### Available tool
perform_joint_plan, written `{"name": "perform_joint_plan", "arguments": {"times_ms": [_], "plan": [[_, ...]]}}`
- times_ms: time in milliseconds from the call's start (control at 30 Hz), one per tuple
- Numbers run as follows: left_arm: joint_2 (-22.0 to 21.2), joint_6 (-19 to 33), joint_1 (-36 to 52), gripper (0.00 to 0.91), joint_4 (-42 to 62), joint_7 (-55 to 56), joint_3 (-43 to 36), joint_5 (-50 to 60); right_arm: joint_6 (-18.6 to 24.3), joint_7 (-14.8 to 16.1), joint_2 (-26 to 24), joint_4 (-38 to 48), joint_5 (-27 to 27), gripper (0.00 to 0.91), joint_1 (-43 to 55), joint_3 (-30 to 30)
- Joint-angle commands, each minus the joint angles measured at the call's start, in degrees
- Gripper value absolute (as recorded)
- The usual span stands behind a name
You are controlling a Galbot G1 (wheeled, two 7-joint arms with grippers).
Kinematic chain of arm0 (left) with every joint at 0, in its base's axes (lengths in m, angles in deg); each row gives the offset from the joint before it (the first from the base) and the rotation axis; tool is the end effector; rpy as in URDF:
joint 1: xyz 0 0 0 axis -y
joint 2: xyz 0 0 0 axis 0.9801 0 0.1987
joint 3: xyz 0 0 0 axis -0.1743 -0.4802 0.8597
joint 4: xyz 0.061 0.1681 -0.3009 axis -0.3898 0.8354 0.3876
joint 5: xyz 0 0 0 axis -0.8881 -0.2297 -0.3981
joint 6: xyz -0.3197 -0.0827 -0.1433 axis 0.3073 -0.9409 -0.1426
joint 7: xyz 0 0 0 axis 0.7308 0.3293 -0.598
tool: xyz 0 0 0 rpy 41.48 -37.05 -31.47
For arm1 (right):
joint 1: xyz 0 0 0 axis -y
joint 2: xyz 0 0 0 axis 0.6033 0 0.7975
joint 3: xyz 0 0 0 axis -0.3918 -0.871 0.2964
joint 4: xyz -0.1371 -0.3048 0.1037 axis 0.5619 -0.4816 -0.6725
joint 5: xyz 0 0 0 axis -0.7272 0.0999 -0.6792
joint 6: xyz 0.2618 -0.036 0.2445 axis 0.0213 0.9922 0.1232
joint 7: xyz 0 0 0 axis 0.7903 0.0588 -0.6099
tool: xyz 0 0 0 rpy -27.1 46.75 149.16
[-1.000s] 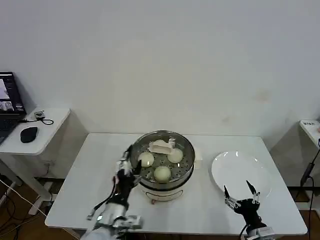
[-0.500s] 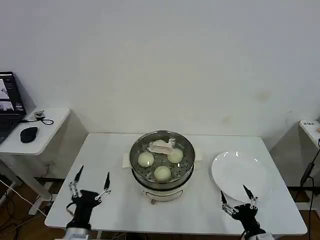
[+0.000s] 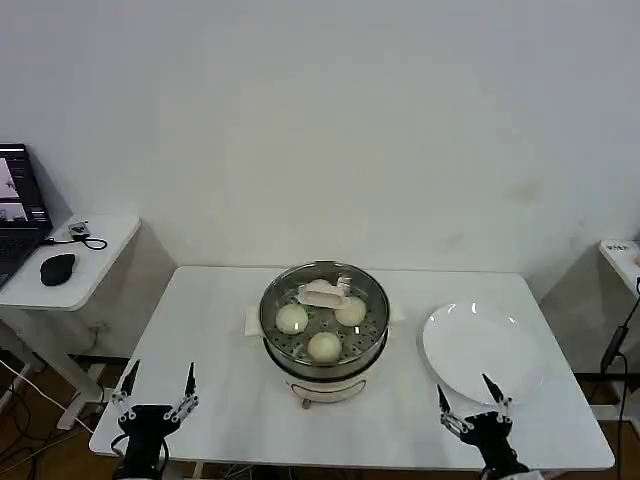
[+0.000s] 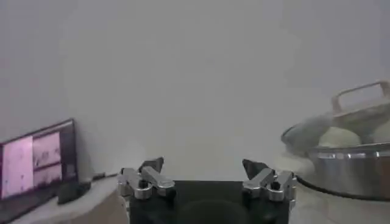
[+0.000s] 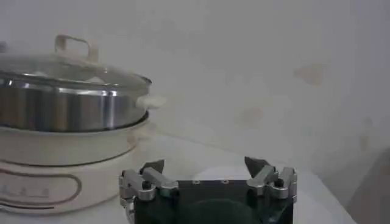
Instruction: Take steamed baozi put them in steamer then cover it.
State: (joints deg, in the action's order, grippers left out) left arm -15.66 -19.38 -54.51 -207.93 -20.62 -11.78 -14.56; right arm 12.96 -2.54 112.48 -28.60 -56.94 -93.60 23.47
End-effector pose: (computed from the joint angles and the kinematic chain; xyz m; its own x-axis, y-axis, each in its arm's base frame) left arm 0.1212 0.0664 -0.3133 -0.9950 -0.0947 -0.0322 -0.0999 0.9609 0.2582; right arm 0.1243 -0.0874 -0.3303 -0.9830 -0.0888 0.1604 -0.1197 0.9737 -0.1941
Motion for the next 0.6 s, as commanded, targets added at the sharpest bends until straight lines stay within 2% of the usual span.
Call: {"name": "perform_joint_plan", "arguments": {"times_ms": [33, 233, 400, 467, 600], "plan": [[0.5, 0.4, -1.8, 0.907, 0.4, -0.4, 1.3, -5.1, -0.2, 0.1, 0.0, -0.1, -0.3, 0.907, -0.5, -0.6], [0.1, -0.2, -1.9, 0.907, 0.1, -0.5, 0.4, -4.9, -1.4, 0.2, -0.6, -0.6, -1.7, 0.907, -1.2, -1.3], [-0.2, -0.4, -1.7, 0.907, -0.2, -0.4, 0.3, -4.7, -5.7, 0.1, -1.8, -3.3, -9.5, 0.907, -3.0, -2.6], [-0.5, -0.6, -1.6, 0.907, -0.3, -0.3, 0.2, -4.8, -5.6, 0.2, -2.1, -3.6, -10.5, 0.907, -3.4, -2.5], [-1.0, -2.9, -1.7, 0.907, -0.8, 0.3, -1.0, -5.1, -2.8, -0.6, -3.2, -2.6, -11.6, 0.907, -4.0, -2.0]]}}
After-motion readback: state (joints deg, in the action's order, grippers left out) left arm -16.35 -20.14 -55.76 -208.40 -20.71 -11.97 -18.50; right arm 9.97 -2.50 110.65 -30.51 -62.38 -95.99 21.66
